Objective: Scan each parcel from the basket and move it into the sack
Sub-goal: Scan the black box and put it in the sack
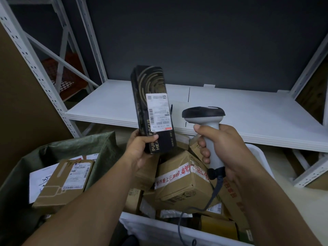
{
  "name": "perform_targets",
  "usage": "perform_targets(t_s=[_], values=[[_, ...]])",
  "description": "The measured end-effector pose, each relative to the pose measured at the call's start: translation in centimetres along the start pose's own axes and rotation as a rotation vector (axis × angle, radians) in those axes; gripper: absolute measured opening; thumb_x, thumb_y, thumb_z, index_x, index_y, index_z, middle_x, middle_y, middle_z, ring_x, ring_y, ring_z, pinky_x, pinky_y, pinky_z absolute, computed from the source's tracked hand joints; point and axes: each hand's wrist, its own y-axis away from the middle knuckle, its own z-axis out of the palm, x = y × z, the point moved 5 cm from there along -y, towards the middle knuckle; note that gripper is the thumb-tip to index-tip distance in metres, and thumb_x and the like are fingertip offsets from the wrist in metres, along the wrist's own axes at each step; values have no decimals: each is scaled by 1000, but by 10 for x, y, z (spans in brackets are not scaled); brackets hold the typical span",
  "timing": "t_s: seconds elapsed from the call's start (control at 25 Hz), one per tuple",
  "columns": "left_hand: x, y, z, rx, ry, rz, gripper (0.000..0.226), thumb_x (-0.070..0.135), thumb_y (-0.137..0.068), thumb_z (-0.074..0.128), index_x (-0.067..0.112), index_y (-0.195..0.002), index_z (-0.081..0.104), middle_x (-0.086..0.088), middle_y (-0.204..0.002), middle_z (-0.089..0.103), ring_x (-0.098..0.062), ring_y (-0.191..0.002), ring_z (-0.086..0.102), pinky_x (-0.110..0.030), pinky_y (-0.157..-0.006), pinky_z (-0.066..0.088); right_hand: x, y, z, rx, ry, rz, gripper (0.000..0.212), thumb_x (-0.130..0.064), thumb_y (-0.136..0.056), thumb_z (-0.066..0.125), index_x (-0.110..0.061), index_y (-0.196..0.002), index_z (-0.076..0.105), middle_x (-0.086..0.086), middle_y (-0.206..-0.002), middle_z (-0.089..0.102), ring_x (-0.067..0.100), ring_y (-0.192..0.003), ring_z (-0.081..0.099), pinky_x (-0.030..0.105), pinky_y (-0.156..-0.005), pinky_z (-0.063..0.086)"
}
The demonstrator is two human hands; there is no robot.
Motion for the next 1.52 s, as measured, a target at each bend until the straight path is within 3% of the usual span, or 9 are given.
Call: perform_targets(t_s=[0.08,0.32,0.6,0.84,1.12,1.2,1.28,1.4,1.52], values=[[2,-5,-9,25,26,41,64,-11,-77,72,21,-130,56,-7,-117,74,-32,-109,69,-47,-75,63,-3,5,4,-55,30,-14,24,-23,-94,71,-9,-78,59,6,-60,53,16,-44,45,27,-44,41],[-7,-16,-25,80,124,52,81,-16,-73,71,25,-141,52,-8,-122,74,-35,-118,66,-61,-96,54,-11,16,10,-183,66,8,28,-21,-96,67,-8,-75,56,3,-54,49,15,-41,43,26,-42,39],[-6,-22,-29,104,153,114,82,-22,-74,66,24,-140,50,-8,-120,74,-34,-115,67,-61,-100,52,-11,18,9,-201,72,38,31,-21,-96,66,-8,-72,53,2,-49,48,15,-39,42,24,-41,38],[-4,-27,-30,115,182,154,73,-24,-74,63,28,-124,53,-9,-121,72,-34,-117,65,-61,-102,50,-12,18,4,-198,64,25,25,-22,-95,68,-9,-76,57,5,-55,49,15,-42,43,26,-43,39],[-2,-27,-38,106,170,119,79,-13,-73,72,24,-139,49,-7,-125,72,-34,-119,64,-60,-95,54,-14,12,11,-177,91,-23,26,-24,-95,69,-7,-79,58,7,-59,53,16,-44,45,26,-42,42],[5,-21,-42,96,173,110,73,-3,-75,72,20,-141,51,-8,-126,71,-34,-120,63,-54,-90,56,-14,9,19,-169,87,-31,26,-24,-94,70,-7,-79,58,8,-62,54,17,-45,45,26,-43,41],[12,-15,-48,107,231,100,56,6,-82,68,16,-136,57,-9,-123,72,-33,-120,63,-52,-94,52,-14,7,29,-173,84,-28,26,-23,-94,70,-7,-78,58,7,-60,54,16,-44,45,26,-42,40],[22,-3,-59,135,376,78,25,19,-90,64,18,-114,68,-7,-112,75,-32,-115,64,-52,-104,47,-13,5,48,-191,79,-29,22,-21,-94,69,-7,-81,58,7,-62,55,15,-44,45,26,-41,39],[28,8,-85,252,448,56,19,30,-89,67,18,-102,69,-7,-109,73,-30,-110,65,-47,-102,48,-13,1,68,-220,92,-27,21,-21,-93,71,-7,-83,59,10,-67,57,15,-45,45,27,-41,39]])
